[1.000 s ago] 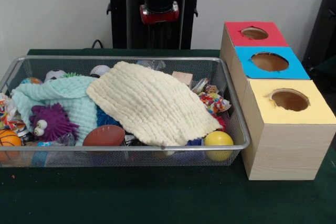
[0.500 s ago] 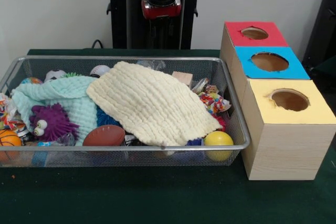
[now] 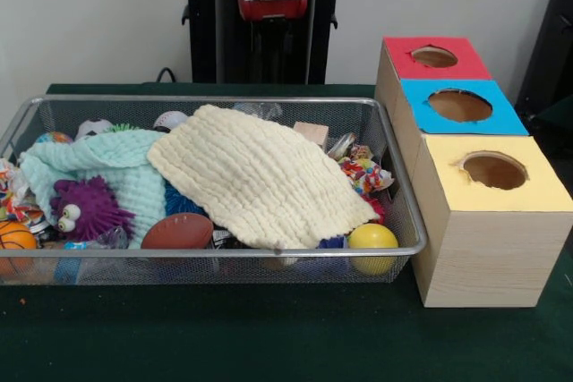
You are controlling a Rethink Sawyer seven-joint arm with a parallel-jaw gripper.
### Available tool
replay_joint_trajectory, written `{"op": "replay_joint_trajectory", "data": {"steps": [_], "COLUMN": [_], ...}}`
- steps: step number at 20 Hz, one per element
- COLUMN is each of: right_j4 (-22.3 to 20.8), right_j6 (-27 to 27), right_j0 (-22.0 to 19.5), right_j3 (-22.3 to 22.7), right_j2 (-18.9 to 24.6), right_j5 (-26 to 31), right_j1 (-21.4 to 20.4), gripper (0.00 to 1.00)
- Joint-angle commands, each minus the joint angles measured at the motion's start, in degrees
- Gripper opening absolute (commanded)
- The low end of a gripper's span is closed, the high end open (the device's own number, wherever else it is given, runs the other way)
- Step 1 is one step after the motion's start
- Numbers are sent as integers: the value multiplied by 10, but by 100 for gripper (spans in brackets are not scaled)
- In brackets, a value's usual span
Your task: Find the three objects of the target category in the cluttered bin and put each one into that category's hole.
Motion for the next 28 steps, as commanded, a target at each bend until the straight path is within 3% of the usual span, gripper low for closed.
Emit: {"op": "replay_joint_trajectory", "data": {"steps": [1, 6, 11, 16, 20, 24, 28], "right_j4": [79, 108, 124, 118, 101, 99, 102], "right_j6": [58, 66, 75, 74, 81, 82, 77], "right_j0": [18, 32, 33, 27, 29, 31, 34], "right_j3": [-65, -93, -111, -101, -76, -61, -80], "right_j2": [58, 61, 63, 67, 61, 58, 57], "right_j5": [155, 208, 206, 145, 88, 77, 78], "right_j1": [-60, -48, -13, 8, 1, -8, 4], "gripper": [100, 100, 100, 100, 100, 100, 100]}}
